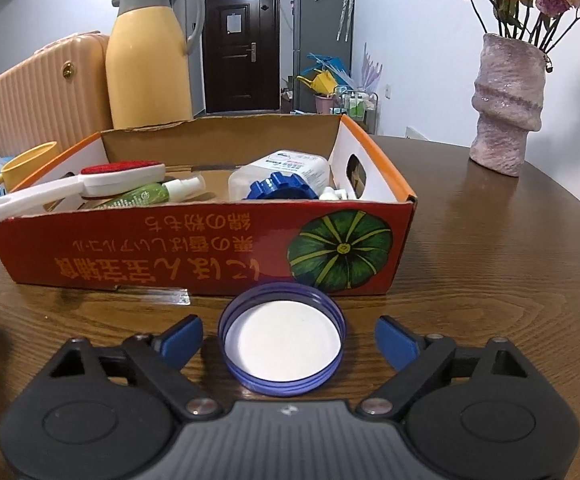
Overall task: Organize rigid objects
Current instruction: 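Grasp the white bottle cap with the left tool while the right tool grasps the blue-rimmed lid, then carry the white cap and blue-rimmed lid into the box with both tools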
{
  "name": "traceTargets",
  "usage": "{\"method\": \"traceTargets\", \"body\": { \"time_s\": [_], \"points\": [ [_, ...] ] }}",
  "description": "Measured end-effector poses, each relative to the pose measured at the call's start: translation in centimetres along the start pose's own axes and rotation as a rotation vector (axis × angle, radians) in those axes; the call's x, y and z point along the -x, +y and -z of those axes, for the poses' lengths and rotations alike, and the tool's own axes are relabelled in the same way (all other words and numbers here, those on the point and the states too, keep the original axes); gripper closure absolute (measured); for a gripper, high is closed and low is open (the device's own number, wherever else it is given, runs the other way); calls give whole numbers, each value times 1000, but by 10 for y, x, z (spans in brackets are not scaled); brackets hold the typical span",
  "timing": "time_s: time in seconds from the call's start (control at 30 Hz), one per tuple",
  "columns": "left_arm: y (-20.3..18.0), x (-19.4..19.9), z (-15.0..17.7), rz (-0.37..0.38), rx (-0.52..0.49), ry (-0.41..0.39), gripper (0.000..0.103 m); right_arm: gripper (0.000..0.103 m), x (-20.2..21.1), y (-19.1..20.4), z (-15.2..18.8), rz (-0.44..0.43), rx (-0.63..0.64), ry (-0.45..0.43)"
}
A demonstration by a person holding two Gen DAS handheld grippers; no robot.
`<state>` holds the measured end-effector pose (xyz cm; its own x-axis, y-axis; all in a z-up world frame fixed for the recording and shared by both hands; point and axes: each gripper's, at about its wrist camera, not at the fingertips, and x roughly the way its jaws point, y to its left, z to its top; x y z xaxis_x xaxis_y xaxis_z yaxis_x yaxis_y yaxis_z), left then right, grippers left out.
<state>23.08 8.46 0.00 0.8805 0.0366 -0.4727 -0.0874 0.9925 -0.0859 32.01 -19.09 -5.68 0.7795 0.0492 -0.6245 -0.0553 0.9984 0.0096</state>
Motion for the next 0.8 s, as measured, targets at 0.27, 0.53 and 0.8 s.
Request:
{"method": "traceTargets", "body": {
  "time_s": [0.27, 0.53, 0.8],
  "points": [
    [-1, 0, 0, -2, -4, 2, 62, 38, 1, 0, 3, -14, 0, -2],
    [-2, -1, 1, -11, -7, 1, 62, 38, 10, 1, 5, -27, 4, -31],
    [-2, -1, -2, -23, 8, -1, 62, 38, 31, 3, 8, -47, 4, -98]
  ]
}}
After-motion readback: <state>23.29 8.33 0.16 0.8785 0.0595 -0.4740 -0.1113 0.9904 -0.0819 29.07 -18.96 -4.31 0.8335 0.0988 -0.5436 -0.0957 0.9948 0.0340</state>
